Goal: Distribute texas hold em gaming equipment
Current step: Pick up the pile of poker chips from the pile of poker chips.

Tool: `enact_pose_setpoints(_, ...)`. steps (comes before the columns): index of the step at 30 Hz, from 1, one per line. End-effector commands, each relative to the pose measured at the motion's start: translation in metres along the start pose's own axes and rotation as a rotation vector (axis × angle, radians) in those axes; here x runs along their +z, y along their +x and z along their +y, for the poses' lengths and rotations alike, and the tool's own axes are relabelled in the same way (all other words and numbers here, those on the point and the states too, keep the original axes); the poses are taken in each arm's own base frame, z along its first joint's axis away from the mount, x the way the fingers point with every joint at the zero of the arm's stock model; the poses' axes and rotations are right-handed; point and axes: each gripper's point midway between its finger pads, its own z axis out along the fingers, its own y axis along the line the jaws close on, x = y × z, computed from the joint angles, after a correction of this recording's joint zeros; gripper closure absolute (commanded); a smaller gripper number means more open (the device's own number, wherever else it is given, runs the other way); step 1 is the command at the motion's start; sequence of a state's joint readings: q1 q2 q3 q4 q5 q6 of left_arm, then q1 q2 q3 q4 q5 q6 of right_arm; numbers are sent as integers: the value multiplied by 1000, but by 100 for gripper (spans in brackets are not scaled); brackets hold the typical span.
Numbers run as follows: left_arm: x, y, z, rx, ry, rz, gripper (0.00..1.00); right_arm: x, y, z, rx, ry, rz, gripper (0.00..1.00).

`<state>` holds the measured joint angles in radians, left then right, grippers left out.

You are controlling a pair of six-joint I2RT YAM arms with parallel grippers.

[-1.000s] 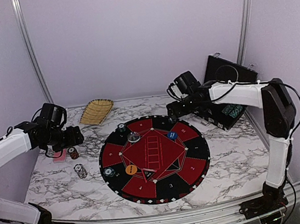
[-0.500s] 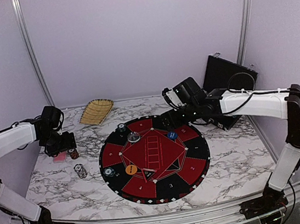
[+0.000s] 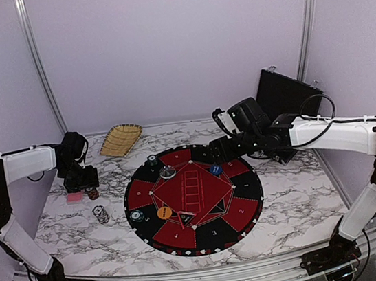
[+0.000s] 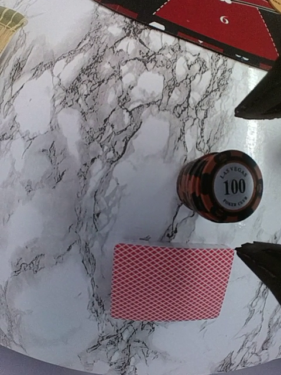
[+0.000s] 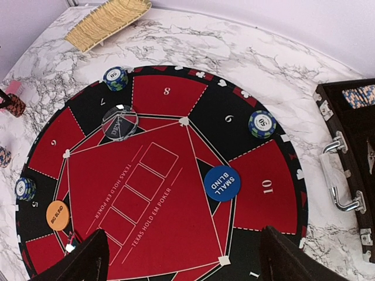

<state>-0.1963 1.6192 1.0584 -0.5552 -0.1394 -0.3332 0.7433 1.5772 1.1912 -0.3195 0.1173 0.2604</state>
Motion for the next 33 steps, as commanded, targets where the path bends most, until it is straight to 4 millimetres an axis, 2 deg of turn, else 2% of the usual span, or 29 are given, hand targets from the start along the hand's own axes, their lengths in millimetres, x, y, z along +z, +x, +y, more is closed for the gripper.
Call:
enact_pose_setpoints(1,5,0,2,13,-20,32,28,-13,-16,3,14,-8,-64,14)
enact_pose_setpoints(33,22,-1,4,31,-63,79,48,-20,-11,-6,11,26,-72,14)
